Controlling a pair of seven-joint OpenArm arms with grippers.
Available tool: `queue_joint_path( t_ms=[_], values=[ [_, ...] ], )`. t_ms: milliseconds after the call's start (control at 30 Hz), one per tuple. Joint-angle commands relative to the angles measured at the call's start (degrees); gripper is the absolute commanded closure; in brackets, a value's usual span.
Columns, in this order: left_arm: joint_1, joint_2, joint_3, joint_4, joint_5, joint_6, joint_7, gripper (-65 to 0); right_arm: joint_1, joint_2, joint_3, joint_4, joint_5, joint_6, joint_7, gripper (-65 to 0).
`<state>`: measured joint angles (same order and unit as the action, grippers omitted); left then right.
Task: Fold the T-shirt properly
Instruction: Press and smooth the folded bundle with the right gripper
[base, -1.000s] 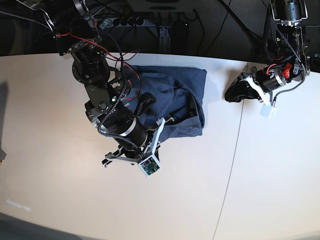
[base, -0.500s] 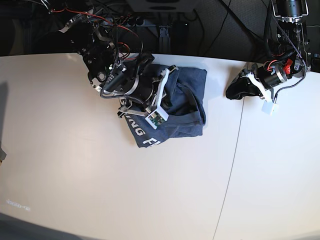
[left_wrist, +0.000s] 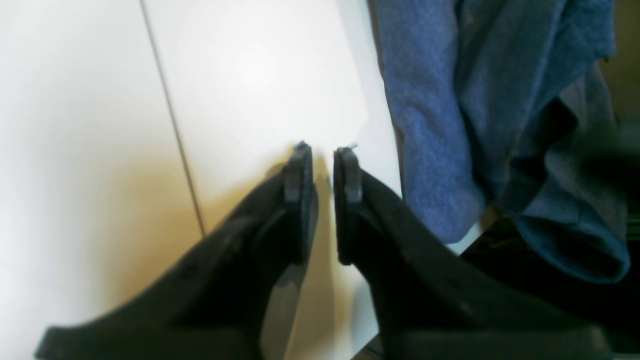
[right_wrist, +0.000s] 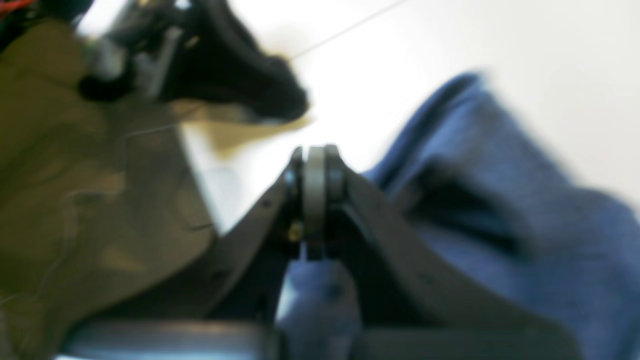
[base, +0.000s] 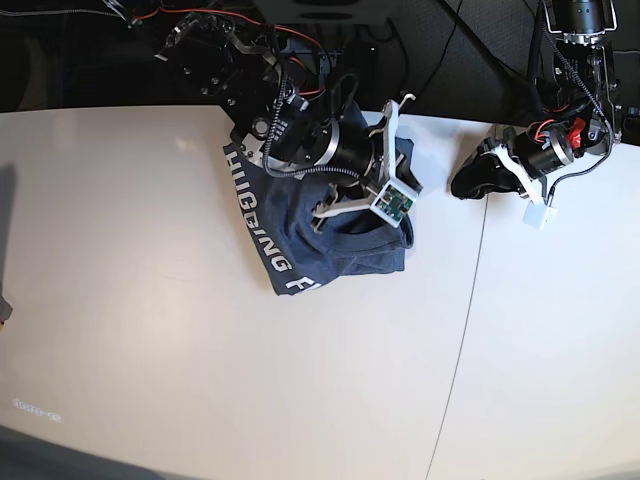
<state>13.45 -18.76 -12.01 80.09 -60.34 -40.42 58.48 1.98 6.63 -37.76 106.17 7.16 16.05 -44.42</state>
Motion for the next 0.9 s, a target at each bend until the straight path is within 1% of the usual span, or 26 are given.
queue_joint_path(
  t_ms=[0,200,267,367,467,533,567,600,633,667,767,867],
  values=[
    [0.83,-0.13,0.2,-0.52,2.27,0.42,2.84,-12.1,1.84,-0.48,0.94,1.14,0.07,3.28,1.4,0.0],
    [0.83,-0.22,0.2,-0.52,2.29,0.42,3.08,-12.1,4.9,-0.79,5.75,-0.13,0.26,3.28,1.25,0.0],
    [0.81,-0.31,0.2,-0.52,2.29,0.42,3.06,-12.1,4.96,-0.79,5.9,-1.31,0.39,3.3,1.03,0.0],
    [0.81,-0.28,0.2,-0.52,2.27,0.42,2.84,-12.1,4.94,-0.98,5.77,-2.6,2.49,3.3,0.7,0.0],
    [0.81,-0.28,0.2,-0.52,2.27,0.42,2.84,-12.1,4.81,-2.29,5.77,-2.6,3.37,3.28,0.7,-0.6],
    [0.81,-0.28,0.2,-0.52,2.27,0.42,2.86,-12.1,4.81,-3.69,5.77,-2.6,3.3,3.28,0.68,-16.2],
    [0.83,-0.28,0.2,-0.52,2.29,0.42,2.86,-12.1,4.81,-4.24,5.77,-2.6,3.19,3.28,0.7,-22.4],
    [0.83,-0.28,0.2,-0.52,2.29,0.42,2.89,-12.1,4.81,-4.83,5.77,-2.6,2.86,3.28,0.68,-26.7],
    [0.83,-0.28,0.2,-0.52,2.29,0.42,2.89,-12.1,4.81,-5.31,5.75,-2.6,2.34,3.28,0.68,-28.8],
    [0.81,-0.28,0.2,-0.52,2.29,0.42,2.89,-12.1,4.81,-5.84,5.77,-2.62,1.44,3.21,0.68,-29.1],
    [0.83,-0.28,0.2,-0.52,2.29,0.42,2.89,-12.1,4.81,-6.69,5.75,-3.02,-0.76,2.71,0.68,-29.1],
    [0.83,-0.31,0.2,-0.52,2.29,0.42,2.89,-12.1,4.81,-6.8,5.77,-5.27,-0.76,1.73,0.68,-29.1]
  ],
)
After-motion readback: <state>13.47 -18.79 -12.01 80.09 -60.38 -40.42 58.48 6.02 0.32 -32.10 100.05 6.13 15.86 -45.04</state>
